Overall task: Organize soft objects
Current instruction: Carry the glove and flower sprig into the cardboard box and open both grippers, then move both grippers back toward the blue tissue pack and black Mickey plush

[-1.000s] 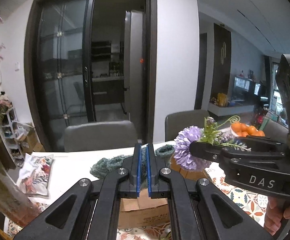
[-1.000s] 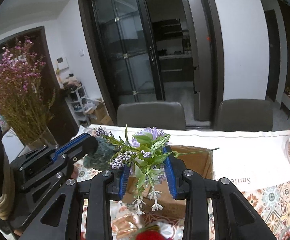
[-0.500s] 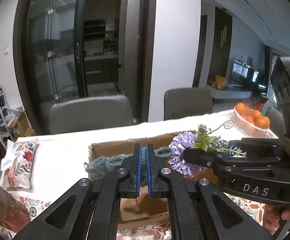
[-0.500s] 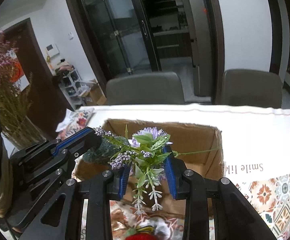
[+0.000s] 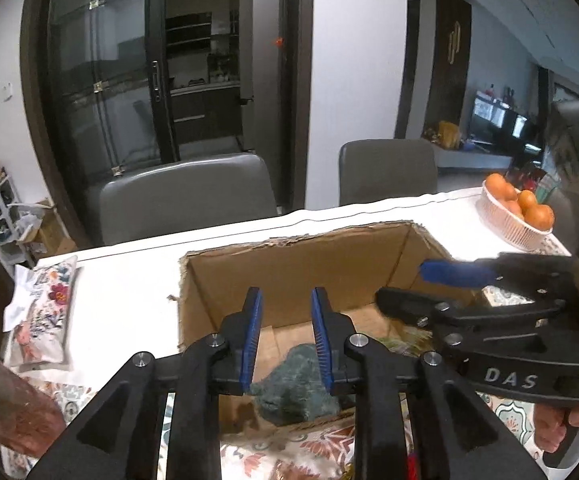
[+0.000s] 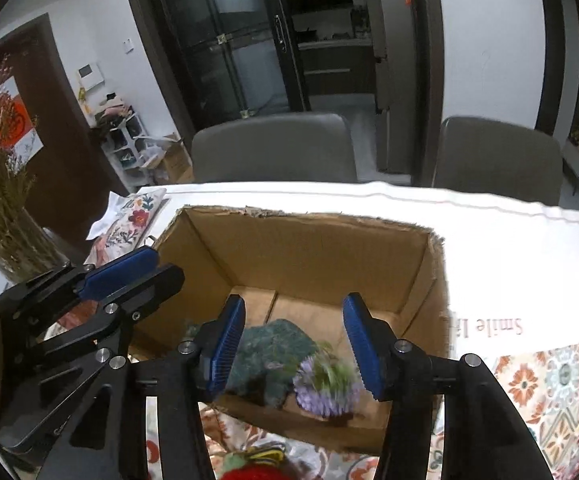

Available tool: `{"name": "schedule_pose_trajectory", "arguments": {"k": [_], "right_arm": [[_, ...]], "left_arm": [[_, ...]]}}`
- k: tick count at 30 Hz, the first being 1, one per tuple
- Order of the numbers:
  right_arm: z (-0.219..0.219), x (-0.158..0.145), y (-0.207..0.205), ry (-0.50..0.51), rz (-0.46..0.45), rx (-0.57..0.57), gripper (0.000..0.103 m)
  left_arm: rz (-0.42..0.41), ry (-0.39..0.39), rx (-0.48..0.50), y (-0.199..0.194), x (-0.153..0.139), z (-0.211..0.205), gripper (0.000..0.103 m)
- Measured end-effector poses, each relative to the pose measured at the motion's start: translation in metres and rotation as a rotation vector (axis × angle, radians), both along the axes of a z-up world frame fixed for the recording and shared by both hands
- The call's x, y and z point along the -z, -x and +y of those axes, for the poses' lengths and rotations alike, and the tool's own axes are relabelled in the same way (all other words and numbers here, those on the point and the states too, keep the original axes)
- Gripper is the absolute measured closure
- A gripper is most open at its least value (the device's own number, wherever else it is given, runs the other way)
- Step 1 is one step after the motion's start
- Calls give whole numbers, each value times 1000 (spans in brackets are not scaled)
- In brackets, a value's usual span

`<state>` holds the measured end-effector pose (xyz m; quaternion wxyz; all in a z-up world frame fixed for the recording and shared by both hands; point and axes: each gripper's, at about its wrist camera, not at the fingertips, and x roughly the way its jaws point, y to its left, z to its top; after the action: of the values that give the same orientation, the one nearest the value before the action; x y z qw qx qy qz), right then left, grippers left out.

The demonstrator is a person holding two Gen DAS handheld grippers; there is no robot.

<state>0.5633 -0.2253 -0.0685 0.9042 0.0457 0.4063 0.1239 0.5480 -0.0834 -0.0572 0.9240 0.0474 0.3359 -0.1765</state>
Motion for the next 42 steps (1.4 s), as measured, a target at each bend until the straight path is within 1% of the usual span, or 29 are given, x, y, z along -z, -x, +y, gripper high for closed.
{"name": "schedule_pose_trajectory", "arguments": {"k": [4,8,12,13,15,16,18,21,22,23,25,27,30,37,42], "right_arm": [[-4,-13,13,20,-24,38,50],[-6,-29,36,49,-62,66,50],[-8,-46,61,61,-112,97,49],[-8,-51,68,65,-124,105,48],[-8,-59,82,70,-148,118,41],[-8,-63,91,77,-164,129,40],[-7,-68,103,84,-178,140,38],[-8,-73,121,71,-184,157,35],[-8,-74,127,65,-180,162,35],[-8,-74,130,62,-178,166,35],[-8,-74,138,55,-173,177,35],[-8,-74,145,46,-164,183,35],[-11,-70,158,32,-152,193,34],[-14,-54,182,9,-104,215,34],[-17,-37,192,2,-55,225,34]], "left_arm": [[0,-22,-38,8,-6,3,77],[-8,-28,-70,22,-13,9,71],[-26,-39,-85,42,-23,14,60],[-29,-41,-92,49,-26,15,58],[-35,-41,-109,59,-32,19,51],[-36,-41,-121,64,-35,21,49],[-39,-34,-132,74,-40,25,40],[-49,-34,-157,91,-46,29,35],[-49,-35,-167,97,-48,31,33],[-46,-34,-173,102,-49,32,29],[-36,-33,-189,113,-50,36,27],[-35,-32,-203,123,-51,38,21],[-27,-39,-222,137,-51,41,17],[11,-44,-230,163,-42,43,15],[55,-53,-243,177,-28,42,14]]}}
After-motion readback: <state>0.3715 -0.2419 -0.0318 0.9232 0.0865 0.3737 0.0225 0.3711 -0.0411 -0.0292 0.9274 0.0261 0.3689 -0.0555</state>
